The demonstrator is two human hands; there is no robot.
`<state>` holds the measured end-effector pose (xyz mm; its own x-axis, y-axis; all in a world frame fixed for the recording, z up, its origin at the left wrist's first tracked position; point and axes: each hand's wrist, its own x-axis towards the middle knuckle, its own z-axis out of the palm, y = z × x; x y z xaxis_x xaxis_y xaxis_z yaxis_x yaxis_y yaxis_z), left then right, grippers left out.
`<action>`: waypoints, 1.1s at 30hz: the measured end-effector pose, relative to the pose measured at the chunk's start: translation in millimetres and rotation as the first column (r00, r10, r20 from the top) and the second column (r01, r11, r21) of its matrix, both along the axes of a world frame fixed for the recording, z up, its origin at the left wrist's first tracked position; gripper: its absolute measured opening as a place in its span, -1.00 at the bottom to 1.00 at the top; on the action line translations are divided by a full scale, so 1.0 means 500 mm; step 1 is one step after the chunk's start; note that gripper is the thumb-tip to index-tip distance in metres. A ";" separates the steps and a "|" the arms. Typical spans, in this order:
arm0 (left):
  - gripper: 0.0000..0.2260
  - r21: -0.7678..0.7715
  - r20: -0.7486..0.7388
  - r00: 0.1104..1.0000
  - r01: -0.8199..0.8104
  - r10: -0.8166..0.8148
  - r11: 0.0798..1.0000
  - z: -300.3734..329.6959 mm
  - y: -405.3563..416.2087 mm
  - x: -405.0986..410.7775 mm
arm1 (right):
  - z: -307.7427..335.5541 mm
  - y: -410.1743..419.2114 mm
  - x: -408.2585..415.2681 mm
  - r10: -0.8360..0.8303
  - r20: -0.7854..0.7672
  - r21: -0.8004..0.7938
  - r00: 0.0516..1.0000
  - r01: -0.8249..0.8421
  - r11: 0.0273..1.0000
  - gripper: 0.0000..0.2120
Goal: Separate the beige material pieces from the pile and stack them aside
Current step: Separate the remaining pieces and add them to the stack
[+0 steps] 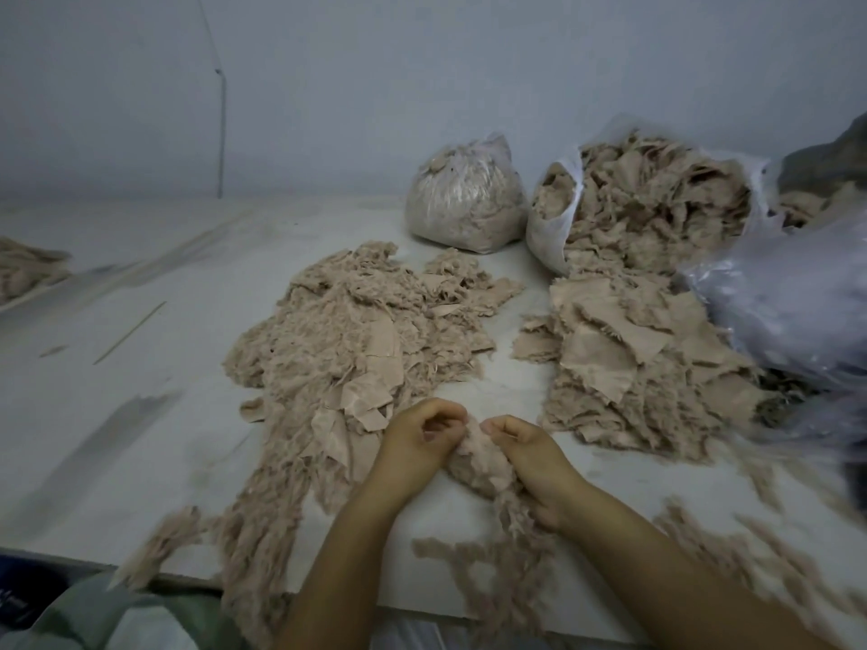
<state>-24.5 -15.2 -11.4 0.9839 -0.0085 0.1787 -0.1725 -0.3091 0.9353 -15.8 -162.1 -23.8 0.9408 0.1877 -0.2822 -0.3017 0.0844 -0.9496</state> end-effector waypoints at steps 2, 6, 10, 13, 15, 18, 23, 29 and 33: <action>-0.85 -0.155 -0.068 0.991 -0.122 0.113 0.980 -0.007 -0.015 0.001 | -0.002 -0.006 -0.003 -0.044 -0.035 0.108 0.998 0.047 0.993 -0.85; -0.78 -0.164 -0.411 0.911 -0.116 0.039 0.980 -0.004 -0.029 0.002 | 0.008 -0.009 -0.005 -0.059 0.135 0.153 0.989 0.038 0.987 -0.92; -0.79 -0.280 -0.432 0.902 -0.149 0.015 0.948 0.005 -0.029 0.001 | 0.014 -0.009 -0.008 -0.068 0.152 0.147 0.986 0.046 0.988 -0.93; -0.77 -0.289 -0.328 0.901 -0.383 0.285 0.877 0.010 -0.010 0.012 | -0.007 -0.033 -0.015 -0.007 0.188 0.013 0.982 0.004 1.000 -0.90; -0.76 -0.390 -0.284 0.906 -0.407 0.313 0.826 0.019 0.004 0.018 | -0.012 -0.045 -0.020 0.019 0.243 -0.106 0.970 0.007 0.994 -0.84; -0.76 -0.337 -0.229 0.953 -0.270 0.200 0.902 0.026 -0.014 0.016 | 0.008 -0.027 -0.022 0.027 0.281 -0.161 0.959 0.019 0.987 -0.69; -0.87 -0.389 -0.138 0.931 -0.364 0.337 0.846 0.027 -0.012 0.013 | 0.030 -0.005 -0.033 0.214 0.212 -0.161 0.953 -0.182 0.970 -0.71; -0.81 -0.432 -0.142 0.900 -0.430 0.412 0.792 0.015 0.006 0.022 | 0.054 -0.023 -0.050 0.290 0.226 -0.337 0.930 -0.205 0.919 -0.63; -0.79 -0.392 -0.145 0.820 -0.561 0.553 0.729 0.022 0.057 0.032 | 0.050 -0.050 -0.057 0.270 0.128 -0.358 0.954 -0.210 0.910 -0.78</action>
